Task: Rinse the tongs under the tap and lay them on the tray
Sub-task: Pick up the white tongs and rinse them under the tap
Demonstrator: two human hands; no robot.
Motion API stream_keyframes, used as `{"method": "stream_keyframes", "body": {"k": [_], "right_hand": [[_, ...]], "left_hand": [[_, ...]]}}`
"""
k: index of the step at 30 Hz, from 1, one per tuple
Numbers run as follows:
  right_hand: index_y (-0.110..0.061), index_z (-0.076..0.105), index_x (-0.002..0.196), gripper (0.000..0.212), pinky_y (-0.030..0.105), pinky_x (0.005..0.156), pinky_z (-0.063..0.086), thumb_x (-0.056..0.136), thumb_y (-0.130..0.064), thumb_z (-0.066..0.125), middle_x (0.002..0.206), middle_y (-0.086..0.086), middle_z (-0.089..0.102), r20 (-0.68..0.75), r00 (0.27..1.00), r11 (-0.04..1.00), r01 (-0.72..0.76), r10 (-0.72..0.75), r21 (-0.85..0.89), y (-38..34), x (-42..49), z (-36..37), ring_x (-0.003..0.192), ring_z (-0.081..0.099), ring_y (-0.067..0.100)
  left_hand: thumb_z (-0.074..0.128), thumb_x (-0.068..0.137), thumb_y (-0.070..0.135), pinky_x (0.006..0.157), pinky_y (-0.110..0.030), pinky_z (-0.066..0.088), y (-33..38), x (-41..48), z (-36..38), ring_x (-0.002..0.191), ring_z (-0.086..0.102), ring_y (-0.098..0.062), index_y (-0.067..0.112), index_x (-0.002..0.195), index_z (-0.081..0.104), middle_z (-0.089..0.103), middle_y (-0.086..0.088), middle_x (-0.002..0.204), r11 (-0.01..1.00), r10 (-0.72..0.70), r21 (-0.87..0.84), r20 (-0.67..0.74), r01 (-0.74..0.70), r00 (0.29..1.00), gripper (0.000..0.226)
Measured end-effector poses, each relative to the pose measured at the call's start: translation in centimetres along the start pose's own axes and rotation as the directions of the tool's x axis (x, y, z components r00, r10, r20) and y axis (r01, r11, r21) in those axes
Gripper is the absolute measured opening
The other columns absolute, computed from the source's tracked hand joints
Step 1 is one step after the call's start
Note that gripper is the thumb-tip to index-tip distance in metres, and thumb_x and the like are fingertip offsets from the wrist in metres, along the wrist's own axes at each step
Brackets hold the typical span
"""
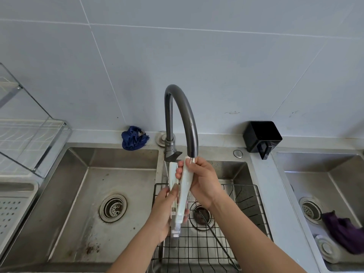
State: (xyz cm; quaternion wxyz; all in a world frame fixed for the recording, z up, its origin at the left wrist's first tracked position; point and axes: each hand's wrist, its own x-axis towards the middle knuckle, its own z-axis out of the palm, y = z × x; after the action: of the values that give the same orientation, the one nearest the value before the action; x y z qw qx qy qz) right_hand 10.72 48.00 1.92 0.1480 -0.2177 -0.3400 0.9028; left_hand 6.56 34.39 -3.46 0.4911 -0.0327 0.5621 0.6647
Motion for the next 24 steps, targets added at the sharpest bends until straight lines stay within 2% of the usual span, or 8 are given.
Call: {"method": "stream_keyframes", "body": {"k": [4,6,9,15,17,20,22,24], "right_hand": [[-0.001,0.066,0.093,0.012,0.047,0.085,0.060,0.091,0.011,0.062,0.113,0.024,0.072,-0.052,0.985,0.983,0.161,-0.166,-0.091,0.3,0.1,0.2,0.086,0.071,0.034],[0.006,0.064,0.104,0.012,0.044,0.083,0.061,0.092,0.010,0.062,0.105,0.013,0.078,-0.106,0.952,0.918,0.240,-0.286,-0.317,0.4,0.2,0.5,0.091,0.075,0.031],[0.003,0.062,0.104,0.009,0.036,0.074,0.063,0.099,-0.005,0.061,0.099,0.000,0.080,-0.134,0.917,0.793,0.242,-0.375,-0.559,0.7,-0.2,1.0,0.092,0.077,0.026],[-0.003,0.069,0.098,0.023,0.043,0.073,0.060,0.103,-0.021,0.057,0.092,0.020,0.074,-0.190,0.957,0.863,0.098,-0.218,-0.496,1.5,-1.9,0.9,0.083,0.070,0.033],[0.000,0.072,0.085,0.024,0.053,0.075,0.061,0.097,-0.020,0.066,0.080,0.026,0.069,-0.190,0.939,0.759,0.101,-0.286,-0.643,0.9,-1.6,0.5,0.074,0.068,0.037],[-0.013,0.071,0.074,0.024,0.049,0.064,0.061,0.093,-0.029,0.072,0.064,0.010,0.070,-0.135,0.898,0.526,0.118,-0.418,-0.842,0.3,-1.7,0.6,0.059,0.070,0.026],[-0.021,0.066,0.080,0.016,0.042,0.061,0.059,0.093,-0.029,0.071,0.067,0.002,0.069,-0.083,0.894,0.473,0.152,-0.440,-0.868,0.6,-2.1,0.9,0.060,0.068,0.018],[-0.025,0.063,0.104,0.008,0.034,0.066,0.059,0.096,-0.024,0.066,0.084,0.001,0.072,-0.076,0.925,0.556,0.158,-0.373,-0.816,0.9,-2.4,1.1,0.073,0.070,0.019]], "left_hand": [[0.066,0.068,0.079,0.070,-0.034,0.061,-0.2,-0.3,0.8,0.105,0.069,-0.017,0.048,0.144,0.037,0.059,0.005,0.132,0.941,0.201,0.271,0.030,-0.202,0.979,0.087],[0.058,0.075,0.079,0.065,-0.028,0.057,-0.5,-0.6,1.2,0.109,0.067,-0.013,0.043,0.146,0.040,0.055,0.006,0.138,0.900,0.205,0.381,0.062,-0.213,0.977,0.082],[0.045,0.082,0.074,0.055,-0.026,0.052,-0.5,-0.7,1.4,0.099,0.071,-0.011,0.034,0.132,0.053,0.063,-0.004,0.122,0.881,0.243,0.405,0.058,-0.246,0.968,0.064],[0.046,0.075,0.086,0.056,-0.028,0.055,0.3,-0.5,1.6,0.088,0.071,-0.005,0.038,0.128,0.056,0.067,-0.001,0.118,0.882,0.296,0.367,0.056,-0.296,0.953,0.073],[0.045,0.080,0.079,0.054,-0.029,0.054,-0.1,-0.5,1.3,0.092,0.073,-0.011,0.036,0.122,0.057,0.066,-0.003,0.119,0.904,0.252,0.346,0.045,-0.252,0.967,0.061],[0.046,0.084,0.074,0.056,-0.038,0.059,-0.5,-0.8,1.0,0.095,0.074,-0.025,0.040,0.114,0.062,0.071,-0.002,0.111,0.925,0.204,0.313,0.064,-0.214,0.977,0.048],[0.050,0.080,0.079,0.053,-0.037,0.059,-0.3,-1.0,1.2,0.086,0.075,-0.026,0.045,0.109,0.063,0.074,0.000,0.100,0.903,0.239,0.344,0.090,-0.256,0.967,0.046],[0.054,0.084,0.072,0.050,-0.036,0.057,-0.2,-0.9,1.4,0.077,0.076,-0.028,0.046,0.114,0.060,0.074,-0.005,0.097,0.883,0.269,0.373,0.092,-0.284,0.959,0.040]]}}
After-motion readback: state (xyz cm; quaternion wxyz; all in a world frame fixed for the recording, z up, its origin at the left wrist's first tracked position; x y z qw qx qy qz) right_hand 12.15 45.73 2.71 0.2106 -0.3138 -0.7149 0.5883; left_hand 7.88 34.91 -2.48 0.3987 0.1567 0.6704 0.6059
